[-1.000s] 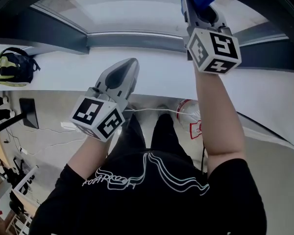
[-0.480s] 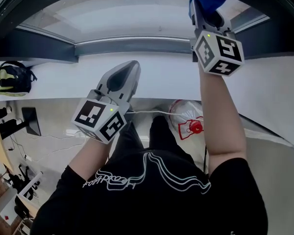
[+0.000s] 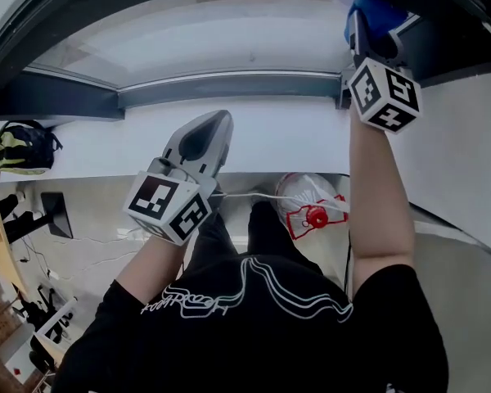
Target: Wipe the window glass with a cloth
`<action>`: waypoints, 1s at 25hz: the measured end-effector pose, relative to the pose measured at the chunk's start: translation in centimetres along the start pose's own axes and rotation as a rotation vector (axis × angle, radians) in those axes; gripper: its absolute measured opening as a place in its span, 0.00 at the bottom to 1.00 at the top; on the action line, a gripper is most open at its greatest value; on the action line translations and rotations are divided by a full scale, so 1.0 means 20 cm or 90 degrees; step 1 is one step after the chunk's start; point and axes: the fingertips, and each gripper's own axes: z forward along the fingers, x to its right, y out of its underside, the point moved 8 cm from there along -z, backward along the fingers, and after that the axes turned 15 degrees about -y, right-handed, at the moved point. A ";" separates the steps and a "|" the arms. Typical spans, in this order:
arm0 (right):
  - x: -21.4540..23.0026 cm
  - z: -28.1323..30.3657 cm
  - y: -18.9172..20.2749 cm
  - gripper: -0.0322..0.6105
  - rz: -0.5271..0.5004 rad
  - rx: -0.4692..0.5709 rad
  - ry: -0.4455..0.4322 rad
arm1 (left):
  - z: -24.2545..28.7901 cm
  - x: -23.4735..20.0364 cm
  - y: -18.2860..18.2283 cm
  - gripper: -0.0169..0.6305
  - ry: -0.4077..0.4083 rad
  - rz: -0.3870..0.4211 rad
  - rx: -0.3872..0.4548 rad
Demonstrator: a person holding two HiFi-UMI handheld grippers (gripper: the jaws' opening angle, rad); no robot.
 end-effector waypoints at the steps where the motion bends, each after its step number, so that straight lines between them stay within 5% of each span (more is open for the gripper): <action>1: 0.04 -0.02 0.00 0.20 0.006 0.003 0.011 | 0.01 0.01 0.00 0.03 0.003 0.002 0.000; 9: 0.16 -0.08 0.00 0.20 0.008 0.003 0.046 | 0.04 0.06 -0.03 0.03 0.012 0.012 0.009; 15: 0.01 -0.05 -0.02 0.20 -0.056 -0.004 0.010 | 0.04 -0.05 -0.03 0.03 0.005 -0.005 0.012; 25: -0.80 0.16 0.05 0.20 -0.050 -0.007 -0.200 | -0.19 -0.44 -0.02 0.03 -0.050 -0.044 0.031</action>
